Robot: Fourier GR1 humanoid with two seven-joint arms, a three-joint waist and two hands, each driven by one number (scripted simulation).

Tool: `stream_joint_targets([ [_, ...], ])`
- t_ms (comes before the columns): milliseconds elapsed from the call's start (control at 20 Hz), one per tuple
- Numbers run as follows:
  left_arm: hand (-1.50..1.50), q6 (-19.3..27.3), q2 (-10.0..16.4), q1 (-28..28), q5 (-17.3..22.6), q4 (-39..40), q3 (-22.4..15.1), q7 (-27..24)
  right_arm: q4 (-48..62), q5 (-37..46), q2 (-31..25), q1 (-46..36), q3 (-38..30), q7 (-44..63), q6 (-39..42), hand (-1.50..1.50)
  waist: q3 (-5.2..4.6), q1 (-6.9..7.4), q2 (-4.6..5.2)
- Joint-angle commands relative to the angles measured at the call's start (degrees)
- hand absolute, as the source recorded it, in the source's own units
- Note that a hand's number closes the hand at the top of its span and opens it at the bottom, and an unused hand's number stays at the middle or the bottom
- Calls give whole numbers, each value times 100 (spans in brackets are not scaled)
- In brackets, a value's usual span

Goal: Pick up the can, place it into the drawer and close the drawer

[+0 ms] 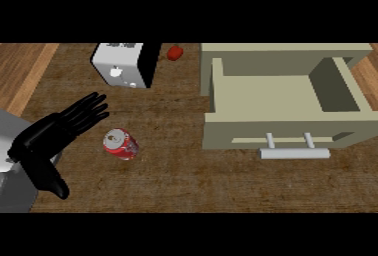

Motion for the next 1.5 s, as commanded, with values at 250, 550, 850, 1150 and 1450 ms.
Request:
stream_joint_targets([
  [250, -150, -56, -423, -364, -1500, 1292, 80, -1290, 15, -41, 119, -98, -339, 89, 207, -150, -1, -7, 4],
  [550, -150, -270, -146, -572, -1872, 2166, 399, -1983, -67, 155, 422, -116, -254, 11, 408, -150, -1, -8, 7],
  [850, -150, 136, -361, -812, -3077, 3516, 188, -3420, -269, -53, 425, -49, -420, 202, 484, -150, -5, -45, 18],
  [1150, -150, -246, -127, -1233, -3428, 4756, 188, -4227, -114, -215, 390, -39, -730, 211, 718, -150, -4, -41, 15],
  [1450, -150, -206, -172, -1460, -3590, 5423, 179, -4457, -643, -422, 457, -140, -708, 734, 460, -150, -4, -32, 13],
])
